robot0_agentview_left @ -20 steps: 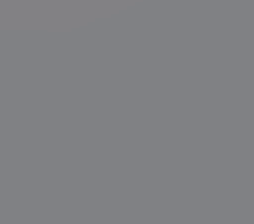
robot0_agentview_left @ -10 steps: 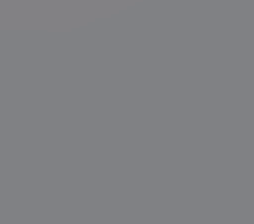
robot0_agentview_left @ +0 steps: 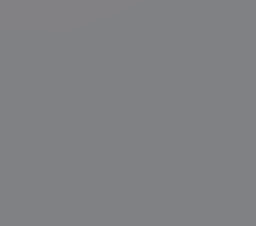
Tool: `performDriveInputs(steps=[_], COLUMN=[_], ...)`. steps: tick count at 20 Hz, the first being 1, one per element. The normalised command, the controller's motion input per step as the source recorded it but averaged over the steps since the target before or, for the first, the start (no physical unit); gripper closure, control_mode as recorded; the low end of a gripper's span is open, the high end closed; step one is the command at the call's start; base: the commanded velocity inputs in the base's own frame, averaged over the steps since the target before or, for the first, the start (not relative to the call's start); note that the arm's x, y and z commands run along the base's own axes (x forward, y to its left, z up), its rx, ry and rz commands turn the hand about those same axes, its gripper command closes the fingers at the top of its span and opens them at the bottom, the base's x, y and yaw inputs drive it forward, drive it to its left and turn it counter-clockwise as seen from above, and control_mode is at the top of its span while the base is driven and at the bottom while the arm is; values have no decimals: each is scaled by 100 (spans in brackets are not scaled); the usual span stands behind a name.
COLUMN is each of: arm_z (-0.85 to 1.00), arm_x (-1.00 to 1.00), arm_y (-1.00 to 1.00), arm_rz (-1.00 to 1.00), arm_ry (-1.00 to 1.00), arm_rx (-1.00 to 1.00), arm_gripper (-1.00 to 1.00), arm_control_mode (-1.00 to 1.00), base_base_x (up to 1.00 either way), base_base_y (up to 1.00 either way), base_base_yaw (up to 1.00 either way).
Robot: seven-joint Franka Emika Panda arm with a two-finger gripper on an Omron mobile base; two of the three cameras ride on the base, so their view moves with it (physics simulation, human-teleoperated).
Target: Start the toaster. Once the lever pops up, take the bread to the plate on the dining counter.
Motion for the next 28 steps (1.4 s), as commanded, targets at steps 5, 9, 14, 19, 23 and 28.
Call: performDriveInputs(steps=[5,9,14,19,23,28], arm_z=[0,0,1,14,25,40], arm_x=[0,0,0,-3,-2,-6], arm_y=[0,0,0,0,0,0], arm_rz=[0,0,0,0,0,-1], arm_ry=[0,0,-4,-9,-7,-3], arm_rx=[0,0,0,0,0,0], arm_gripper=[100,100,100,100,100,100], arm_control_mode=[-100,-100,-100,-100,-100,-100], base_base_x=[0,0,0,0,0,0], base_base_y=[0,0,0,0,0,0], base_base_yaw=[0,0,0,0,0,0])
